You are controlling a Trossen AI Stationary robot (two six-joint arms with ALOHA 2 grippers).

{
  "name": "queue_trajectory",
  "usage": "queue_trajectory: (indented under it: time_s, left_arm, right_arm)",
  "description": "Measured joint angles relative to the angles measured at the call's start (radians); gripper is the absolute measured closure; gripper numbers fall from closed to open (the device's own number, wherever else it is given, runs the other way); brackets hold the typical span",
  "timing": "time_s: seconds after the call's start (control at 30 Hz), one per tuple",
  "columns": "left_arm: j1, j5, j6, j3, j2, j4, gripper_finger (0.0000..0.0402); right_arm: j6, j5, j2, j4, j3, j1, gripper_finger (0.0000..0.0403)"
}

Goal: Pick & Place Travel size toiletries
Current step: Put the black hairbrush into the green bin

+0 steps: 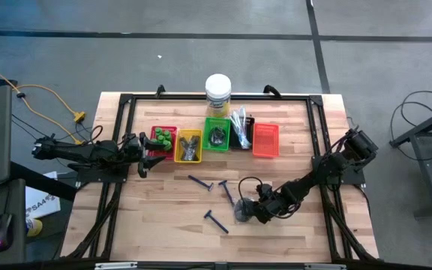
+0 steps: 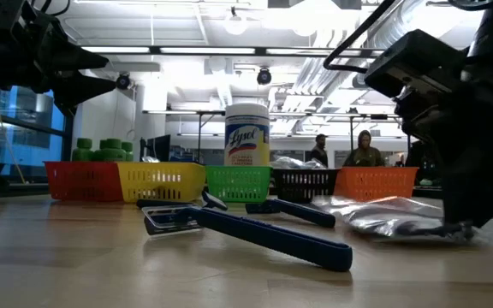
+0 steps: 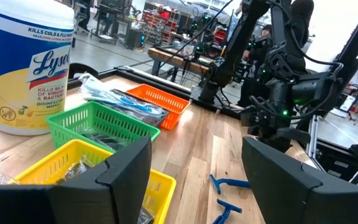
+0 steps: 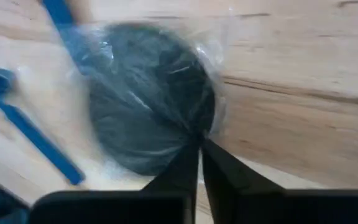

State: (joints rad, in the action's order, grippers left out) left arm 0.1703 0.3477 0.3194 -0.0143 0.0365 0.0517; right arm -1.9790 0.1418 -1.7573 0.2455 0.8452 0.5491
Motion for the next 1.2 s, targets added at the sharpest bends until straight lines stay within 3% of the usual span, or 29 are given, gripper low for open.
queue_trajectory:
  time_s: [0.3, 0.47, 0.67, 1.03, 1.2]
  left_arm:
    - [0.0, 0.0, 0.0, 0.0, 0.0, 0.0, 0.016]
    - [0.0, 0.0, 0.0, 0.0, 0.0, 0.0, 0.016]
    - [0.0, 0.0, 0.0, 0.0, 0.0, 0.0, 0.016]
    - [0.0, 0.0, 0.0, 0.0, 0.0, 0.0, 0.016]
    - [0.0, 0.0, 0.0, 0.0, 0.0, 0.0, 0.016]
  right_arm:
    - [0.047, -0.007, 0.032, 0.012, -0.004, -0.013, 0.04]
    - [0.108, 0.049, 0.104, 0.026, 0.008, -0.031, 0.0401]
    - [0.288, 0.089, 0.182, 0.088, 0.081, -0.103, 0.0401]
    - [0.696, 0.066, 0.197, 0.103, 0.234, -0.278, 0.0401]
    - [0.749, 0.038, 0.198, 0.184, 0.254, -0.318, 0.0401]
